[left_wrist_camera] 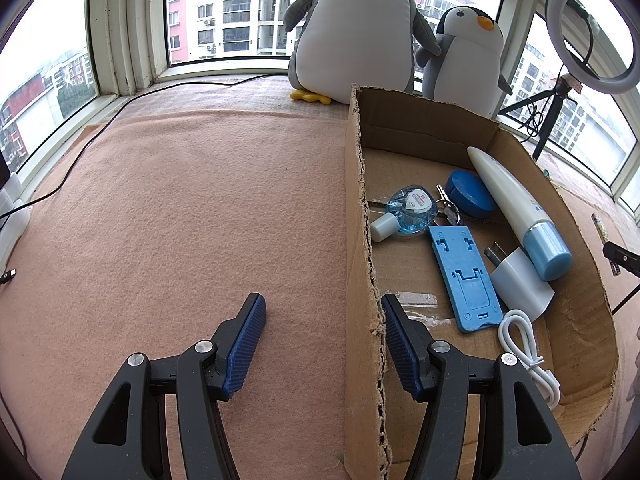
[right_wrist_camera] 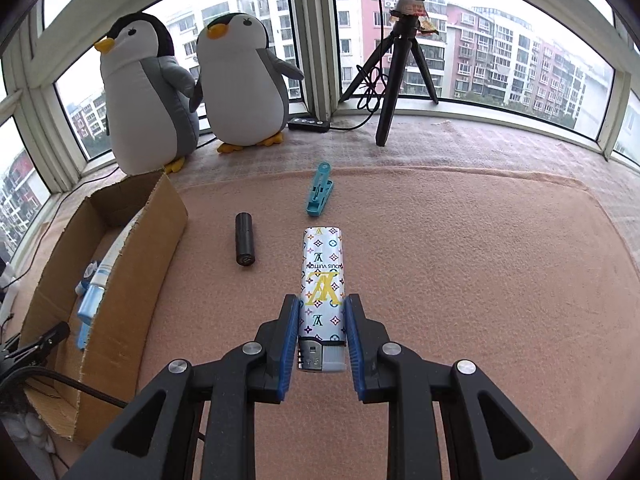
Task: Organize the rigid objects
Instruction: 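Carry the lighter into the box and open the right tool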
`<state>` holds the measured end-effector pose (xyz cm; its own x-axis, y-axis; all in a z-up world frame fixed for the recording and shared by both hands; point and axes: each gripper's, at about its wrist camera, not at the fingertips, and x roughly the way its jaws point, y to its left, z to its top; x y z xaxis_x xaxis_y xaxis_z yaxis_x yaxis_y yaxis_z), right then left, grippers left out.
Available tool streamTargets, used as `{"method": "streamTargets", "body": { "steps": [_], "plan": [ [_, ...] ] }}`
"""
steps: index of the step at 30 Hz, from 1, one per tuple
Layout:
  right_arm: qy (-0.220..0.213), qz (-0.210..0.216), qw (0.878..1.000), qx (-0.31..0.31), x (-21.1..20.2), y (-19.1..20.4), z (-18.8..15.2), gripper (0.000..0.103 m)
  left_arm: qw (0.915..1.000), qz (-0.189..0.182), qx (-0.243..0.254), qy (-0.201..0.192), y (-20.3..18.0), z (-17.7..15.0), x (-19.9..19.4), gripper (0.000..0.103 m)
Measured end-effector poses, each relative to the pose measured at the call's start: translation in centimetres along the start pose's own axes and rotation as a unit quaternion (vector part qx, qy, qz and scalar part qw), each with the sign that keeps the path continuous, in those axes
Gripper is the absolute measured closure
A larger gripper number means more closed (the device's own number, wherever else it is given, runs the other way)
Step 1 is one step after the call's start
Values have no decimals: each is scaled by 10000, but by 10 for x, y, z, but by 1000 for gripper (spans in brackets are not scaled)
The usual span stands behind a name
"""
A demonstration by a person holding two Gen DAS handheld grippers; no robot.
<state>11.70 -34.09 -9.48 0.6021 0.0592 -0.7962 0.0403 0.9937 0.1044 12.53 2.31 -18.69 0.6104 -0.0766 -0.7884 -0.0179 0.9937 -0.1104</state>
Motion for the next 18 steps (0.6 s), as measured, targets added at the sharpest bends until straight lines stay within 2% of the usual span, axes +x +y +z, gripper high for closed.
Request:
{"method": "streamTargets", "body": {
  "steps": [10, 18],
  "plan": [
    [-333, 700, 9955, -543, -33, 64, 18, 82, 10000, -2, 0, 0, 0, 0, 0, 40],
    [-251, 1375, 9842, -1083, -40, 130, 15, 82, 10000, -3, 0, 0, 0, 0, 0, 40]
  ]
}}
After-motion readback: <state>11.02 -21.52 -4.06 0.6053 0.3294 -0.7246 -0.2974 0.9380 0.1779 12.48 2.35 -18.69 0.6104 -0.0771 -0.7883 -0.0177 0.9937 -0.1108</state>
